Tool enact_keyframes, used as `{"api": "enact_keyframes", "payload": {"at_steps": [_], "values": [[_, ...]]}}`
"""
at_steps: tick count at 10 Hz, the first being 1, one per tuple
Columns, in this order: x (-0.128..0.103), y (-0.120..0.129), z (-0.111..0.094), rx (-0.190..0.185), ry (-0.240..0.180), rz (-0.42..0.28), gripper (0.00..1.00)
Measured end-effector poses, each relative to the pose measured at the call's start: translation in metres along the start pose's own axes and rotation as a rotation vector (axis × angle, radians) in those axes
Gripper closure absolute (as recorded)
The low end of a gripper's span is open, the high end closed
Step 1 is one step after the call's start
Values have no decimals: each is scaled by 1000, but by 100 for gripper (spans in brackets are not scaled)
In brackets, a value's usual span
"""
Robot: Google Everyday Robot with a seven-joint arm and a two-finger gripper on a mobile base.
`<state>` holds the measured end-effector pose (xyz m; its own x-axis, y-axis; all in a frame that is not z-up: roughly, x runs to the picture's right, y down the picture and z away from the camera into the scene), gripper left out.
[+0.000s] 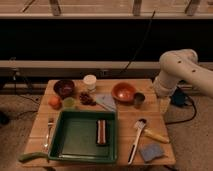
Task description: Wipe purple bowl with towel
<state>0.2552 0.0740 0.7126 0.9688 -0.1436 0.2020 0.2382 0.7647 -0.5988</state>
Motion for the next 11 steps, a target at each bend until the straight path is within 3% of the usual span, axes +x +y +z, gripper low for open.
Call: {"api": "enact_keyframes", "payload": {"at_steps": [11], "values": [[0,-2,1,6,-4,-8,20]]}}
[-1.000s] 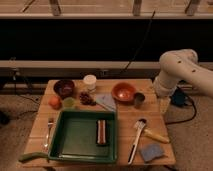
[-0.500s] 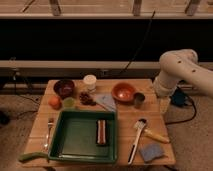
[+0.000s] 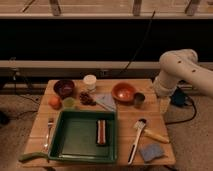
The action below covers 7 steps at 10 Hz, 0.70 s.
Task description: Wipe purple bowl with towel
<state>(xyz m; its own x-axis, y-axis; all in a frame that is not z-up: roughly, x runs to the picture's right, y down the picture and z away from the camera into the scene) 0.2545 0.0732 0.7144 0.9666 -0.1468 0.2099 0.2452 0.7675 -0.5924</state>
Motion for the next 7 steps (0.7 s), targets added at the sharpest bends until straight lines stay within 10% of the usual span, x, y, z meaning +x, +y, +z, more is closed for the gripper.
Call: {"api": "enact_keyframes", "payload": {"at_steps": [7], "values": [[-87,-85,40,86,-73,-161,20]]}}
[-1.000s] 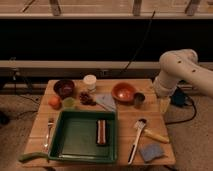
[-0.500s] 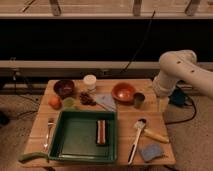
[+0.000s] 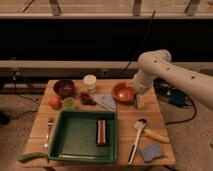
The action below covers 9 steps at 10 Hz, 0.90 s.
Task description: Wipe purple bowl with towel
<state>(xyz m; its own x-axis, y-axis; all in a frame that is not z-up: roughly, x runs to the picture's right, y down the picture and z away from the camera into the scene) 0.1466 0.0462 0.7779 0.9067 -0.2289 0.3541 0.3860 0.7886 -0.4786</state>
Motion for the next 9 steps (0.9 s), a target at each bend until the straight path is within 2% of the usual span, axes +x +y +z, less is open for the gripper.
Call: {"api": "enact_keyframes", "payload": {"at_steps": [3,5,7,9], "values": [[-37,-42,34,32,-36,-123,20],[-52,-63,54,40,-50,-190,20],[-67,-85,87,23,-56,-254,20],[-73,-93,113,-13,-51,-287,20]]}}
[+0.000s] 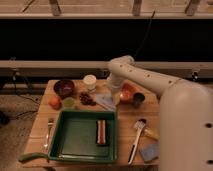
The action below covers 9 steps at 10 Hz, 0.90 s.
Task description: Wipe purple bowl with towel
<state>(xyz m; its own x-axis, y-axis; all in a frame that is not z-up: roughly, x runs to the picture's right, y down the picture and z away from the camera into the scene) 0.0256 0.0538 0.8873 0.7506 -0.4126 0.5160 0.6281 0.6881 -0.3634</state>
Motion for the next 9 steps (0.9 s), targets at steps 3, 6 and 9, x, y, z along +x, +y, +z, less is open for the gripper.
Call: {"api": "enact_keyframes", "payload": {"at_steps": [3,6,9], "values": [[-6,-10,30,-64,-3,-27,20],[-6,-8,49,-114,2,-34,20],[-10,-7,63,-154,10,-42,20]]}}
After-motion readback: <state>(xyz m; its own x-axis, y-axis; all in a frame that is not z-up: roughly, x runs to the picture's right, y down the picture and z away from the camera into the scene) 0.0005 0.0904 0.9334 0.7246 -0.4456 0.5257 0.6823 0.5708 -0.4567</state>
